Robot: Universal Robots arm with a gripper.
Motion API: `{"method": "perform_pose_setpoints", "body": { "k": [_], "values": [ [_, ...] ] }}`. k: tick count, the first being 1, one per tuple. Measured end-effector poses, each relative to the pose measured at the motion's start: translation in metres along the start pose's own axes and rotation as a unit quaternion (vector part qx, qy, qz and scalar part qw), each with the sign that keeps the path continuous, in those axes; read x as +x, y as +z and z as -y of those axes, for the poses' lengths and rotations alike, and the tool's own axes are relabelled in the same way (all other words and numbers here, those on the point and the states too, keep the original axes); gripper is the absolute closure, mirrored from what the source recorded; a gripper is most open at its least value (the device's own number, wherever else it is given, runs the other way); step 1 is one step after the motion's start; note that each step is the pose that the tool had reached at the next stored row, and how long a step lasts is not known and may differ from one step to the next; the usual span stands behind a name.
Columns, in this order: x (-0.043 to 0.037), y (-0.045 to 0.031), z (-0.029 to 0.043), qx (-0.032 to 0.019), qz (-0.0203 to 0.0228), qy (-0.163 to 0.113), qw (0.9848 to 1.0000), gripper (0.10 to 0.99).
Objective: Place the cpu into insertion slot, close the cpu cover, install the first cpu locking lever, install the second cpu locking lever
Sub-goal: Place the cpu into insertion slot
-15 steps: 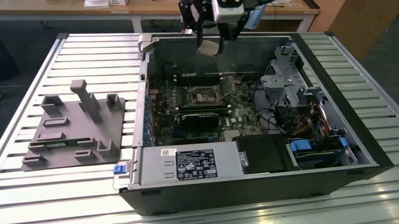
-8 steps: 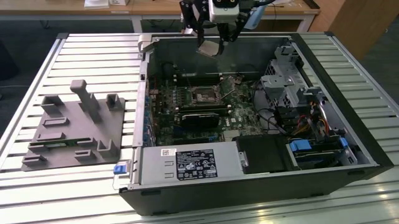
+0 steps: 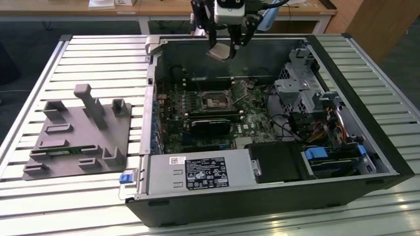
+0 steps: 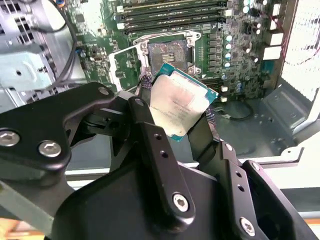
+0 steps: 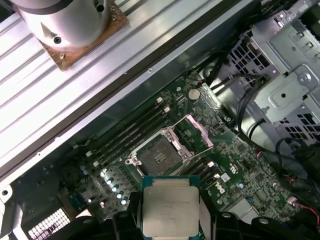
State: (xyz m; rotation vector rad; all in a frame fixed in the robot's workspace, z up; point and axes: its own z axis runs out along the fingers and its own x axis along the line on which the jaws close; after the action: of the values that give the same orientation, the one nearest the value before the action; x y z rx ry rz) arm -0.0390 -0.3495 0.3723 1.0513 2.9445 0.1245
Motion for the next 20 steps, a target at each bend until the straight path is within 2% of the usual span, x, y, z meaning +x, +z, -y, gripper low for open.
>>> {"method": "perform_pose_setpoints", "body": {
  "k": [5,10,15,20],
  "values": [
    [0.0000,0.0005,0.0000,-0.0002,0.0037,0.043,0.9991,0.545],
    [0.0000,0.0010,0.0001,-0.0006,0.0074,0.087,0.9962,0.545],
    [0.0000,0.0016,0.0001,-0.0009,0.0112,0.130,0.9914,0.545],
    [0.0000,0.0021,0.0002,-0.0015,0.0147,0.174,0.9846,0.545]
  ]
}}
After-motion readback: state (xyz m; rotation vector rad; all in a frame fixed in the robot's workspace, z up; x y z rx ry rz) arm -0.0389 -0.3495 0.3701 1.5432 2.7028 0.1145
